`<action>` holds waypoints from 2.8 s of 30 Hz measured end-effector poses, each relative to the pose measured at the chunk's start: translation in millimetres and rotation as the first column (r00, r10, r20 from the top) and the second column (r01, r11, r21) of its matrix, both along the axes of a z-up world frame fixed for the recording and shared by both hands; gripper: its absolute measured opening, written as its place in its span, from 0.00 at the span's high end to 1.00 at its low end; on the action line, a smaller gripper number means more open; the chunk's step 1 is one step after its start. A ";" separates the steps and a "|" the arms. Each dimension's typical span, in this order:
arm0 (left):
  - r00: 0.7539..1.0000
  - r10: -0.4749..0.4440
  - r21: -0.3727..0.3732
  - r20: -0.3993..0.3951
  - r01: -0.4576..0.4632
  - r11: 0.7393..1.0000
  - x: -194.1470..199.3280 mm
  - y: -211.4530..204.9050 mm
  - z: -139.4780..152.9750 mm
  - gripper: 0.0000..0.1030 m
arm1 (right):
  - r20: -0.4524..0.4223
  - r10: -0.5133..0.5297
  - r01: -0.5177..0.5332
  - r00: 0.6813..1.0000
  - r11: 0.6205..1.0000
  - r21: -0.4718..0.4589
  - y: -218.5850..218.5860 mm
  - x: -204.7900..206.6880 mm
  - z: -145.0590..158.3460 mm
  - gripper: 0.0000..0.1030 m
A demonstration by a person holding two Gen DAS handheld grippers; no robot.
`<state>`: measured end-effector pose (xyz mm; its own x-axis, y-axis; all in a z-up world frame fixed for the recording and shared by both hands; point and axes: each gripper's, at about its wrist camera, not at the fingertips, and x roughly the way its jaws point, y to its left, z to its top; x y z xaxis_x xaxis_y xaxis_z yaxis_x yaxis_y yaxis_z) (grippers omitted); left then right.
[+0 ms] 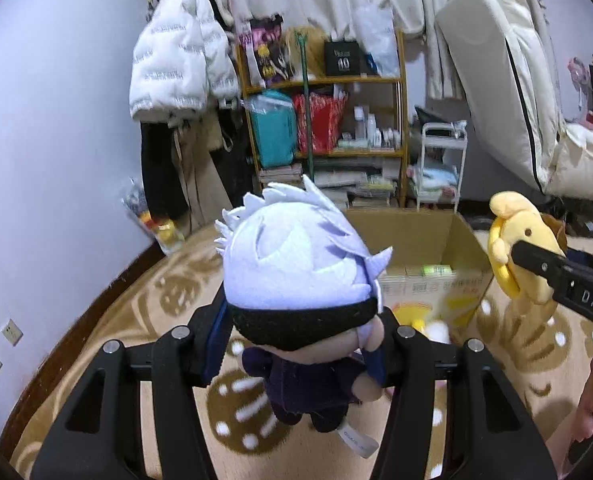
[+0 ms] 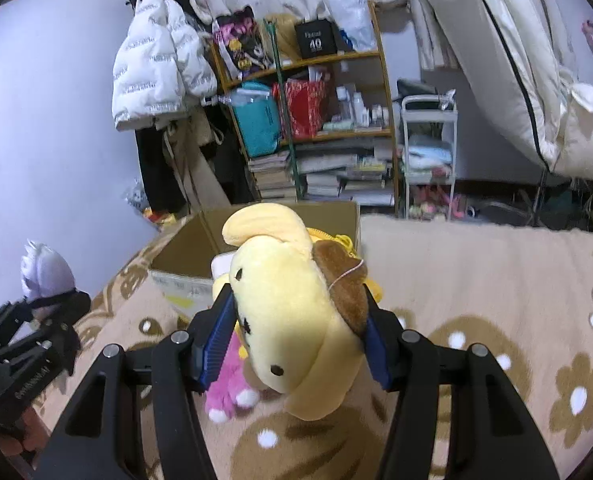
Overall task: Organize soft objects
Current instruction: 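Lift the yellow dog plush and white-haired doll toward the box, then carry the dog plush and doll over the box and open both tools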
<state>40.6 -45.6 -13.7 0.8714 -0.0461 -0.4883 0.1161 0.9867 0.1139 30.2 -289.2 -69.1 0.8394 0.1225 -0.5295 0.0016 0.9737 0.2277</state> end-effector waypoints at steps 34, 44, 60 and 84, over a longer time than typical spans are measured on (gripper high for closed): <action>0.993 -0.062 0.002 0.097 0.062 0.998 92.6 -29.6 -0.8 0.47 | 0.142 -0.002 0.006 0.990 1.000 -0.026 -10.6 75.0 10.2 0.41; 0.991 -0.129 0.042 0.038 0.127 0.991 104.9 -46.4 -27.8 0.47 | 0.091 0.017 -0.013 0.996 0.999 -0.043 -2.3 90.9 -10.1 0.40; 0.988 -0.130 -0.057 -0.083 0.126 0.990 128.6 -42.9 -51.7 0.43 | 0.049 0.059 -0.058 0.997 0.998 -0.028 2.8 105.2 -34.6 0.36; 0.994 -0.037 -0.027 -0.106 0.035 0.999 111.3 -19.0 -39.7 0.08 | 0.025 0.020 -0.022 0.999 0.998 0.061 -16.7 94.4 -41.9 0.03</action>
